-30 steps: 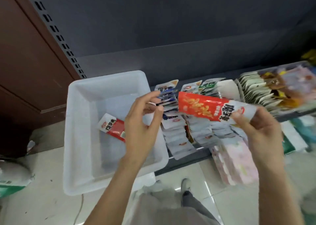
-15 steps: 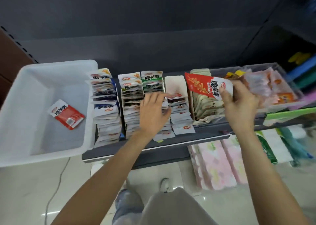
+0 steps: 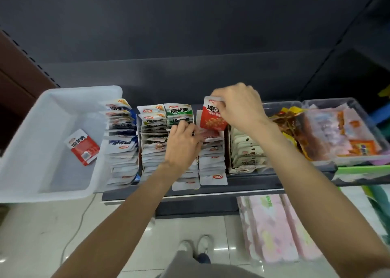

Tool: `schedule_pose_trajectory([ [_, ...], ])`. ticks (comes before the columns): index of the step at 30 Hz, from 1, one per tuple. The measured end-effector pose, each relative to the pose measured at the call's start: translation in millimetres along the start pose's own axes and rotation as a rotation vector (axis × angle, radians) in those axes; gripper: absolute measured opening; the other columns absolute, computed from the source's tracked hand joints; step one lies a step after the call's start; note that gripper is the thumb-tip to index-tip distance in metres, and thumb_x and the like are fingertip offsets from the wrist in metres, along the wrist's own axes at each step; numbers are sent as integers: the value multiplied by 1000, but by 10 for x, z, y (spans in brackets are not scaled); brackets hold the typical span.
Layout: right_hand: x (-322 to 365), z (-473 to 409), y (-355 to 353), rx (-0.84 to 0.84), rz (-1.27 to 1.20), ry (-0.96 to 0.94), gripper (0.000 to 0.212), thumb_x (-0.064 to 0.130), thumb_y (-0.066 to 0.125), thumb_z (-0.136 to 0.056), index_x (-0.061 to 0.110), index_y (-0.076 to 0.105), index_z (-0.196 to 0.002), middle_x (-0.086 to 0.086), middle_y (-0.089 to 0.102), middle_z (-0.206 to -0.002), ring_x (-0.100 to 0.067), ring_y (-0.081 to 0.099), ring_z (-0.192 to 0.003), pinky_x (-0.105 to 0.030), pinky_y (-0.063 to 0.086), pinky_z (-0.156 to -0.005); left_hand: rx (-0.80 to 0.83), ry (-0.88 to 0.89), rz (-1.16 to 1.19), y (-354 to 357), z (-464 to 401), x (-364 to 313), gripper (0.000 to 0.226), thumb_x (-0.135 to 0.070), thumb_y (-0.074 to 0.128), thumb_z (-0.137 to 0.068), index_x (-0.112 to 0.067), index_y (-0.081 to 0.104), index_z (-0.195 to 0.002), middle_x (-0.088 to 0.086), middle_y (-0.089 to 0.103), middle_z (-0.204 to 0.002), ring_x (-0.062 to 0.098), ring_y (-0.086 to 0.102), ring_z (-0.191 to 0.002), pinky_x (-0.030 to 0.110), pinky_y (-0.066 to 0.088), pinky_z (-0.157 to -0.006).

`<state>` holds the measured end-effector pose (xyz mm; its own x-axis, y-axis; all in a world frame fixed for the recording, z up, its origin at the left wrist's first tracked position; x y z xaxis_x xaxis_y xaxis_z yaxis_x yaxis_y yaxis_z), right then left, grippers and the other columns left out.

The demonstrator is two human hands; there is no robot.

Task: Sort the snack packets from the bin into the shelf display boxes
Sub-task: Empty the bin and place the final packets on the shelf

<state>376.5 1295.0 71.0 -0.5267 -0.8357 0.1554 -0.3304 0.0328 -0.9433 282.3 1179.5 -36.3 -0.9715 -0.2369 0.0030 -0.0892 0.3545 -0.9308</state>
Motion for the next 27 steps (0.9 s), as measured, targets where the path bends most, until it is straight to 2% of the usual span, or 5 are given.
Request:
schedule_pose_trajectory([
  [12, -59, -61, 707, 513, 23, -180, 29, 15, 56, -88, 25, 66, -113, -7, 66, -110, -30, 60, -103, -30, 42, -72, -48, 12, 130, -37, -21, 55, 10, -25, 75, -75, -22, 76, -84, -3, 64, -87, 22, 55, -86, 34, 43, -74],
  [17, -97, 167, 249, 211, -388, -55, 29, 23, 55, -94, 23, 63, -122, 7, 68, -112, -12, 62, -105, -37, 50, -89, -206, -182, 481, -482, 246, 257, 26, -36, 52, -91, -18, 70, -96, -6, 64, -94, 8, 58, -83, 19, 48, -68],
  [21, 352, 262, 34, 96, -706, -73, 20, 22, 57, -94, 25, 68, -111, 16, 69, -100, 4, 62, -92, -13, 45, -82, -455, -458, 863, -883, 798, 739, 14, -26, 50, -93, -25, 64, -95, -15, 65, -92, 5, 61, -84, 16, 45, -73],
  [24, 990, 209, 62, 108, -794, -226, 20, 17, 56, -95, 23, 70, -108, 14, 71, -100, 2, 63, -95, -13, 45, -85, -578, -591, 814, -1038, 1223, 1243, 13, -23, 50, -94, -29, 61, -95, -18, 65, -89, 9, 61, -81, 20, 45, -72],
  [27, 1746, 78, 271, 153, -863, -391, 21, 12, 55, -93, 18, 71, -105, 9, 71, -101, 0, 62, -94, -12, 45, -85, -380, -821, 594, -980, 1564, 1862, 12, -21, 55, -92, -25, 65, -98, -18, 65, -92, 15, 61, -87, 22, 41, -72],
])
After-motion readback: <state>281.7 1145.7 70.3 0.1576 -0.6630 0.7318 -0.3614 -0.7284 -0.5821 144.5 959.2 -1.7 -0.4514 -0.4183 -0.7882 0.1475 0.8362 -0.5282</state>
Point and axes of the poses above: each hand's wrist, its own z-axis away from the middle knuckle, its own y-axis out of the palm, x = y × z, the point moved 2 cm from there along -z, towards the middle knuckle
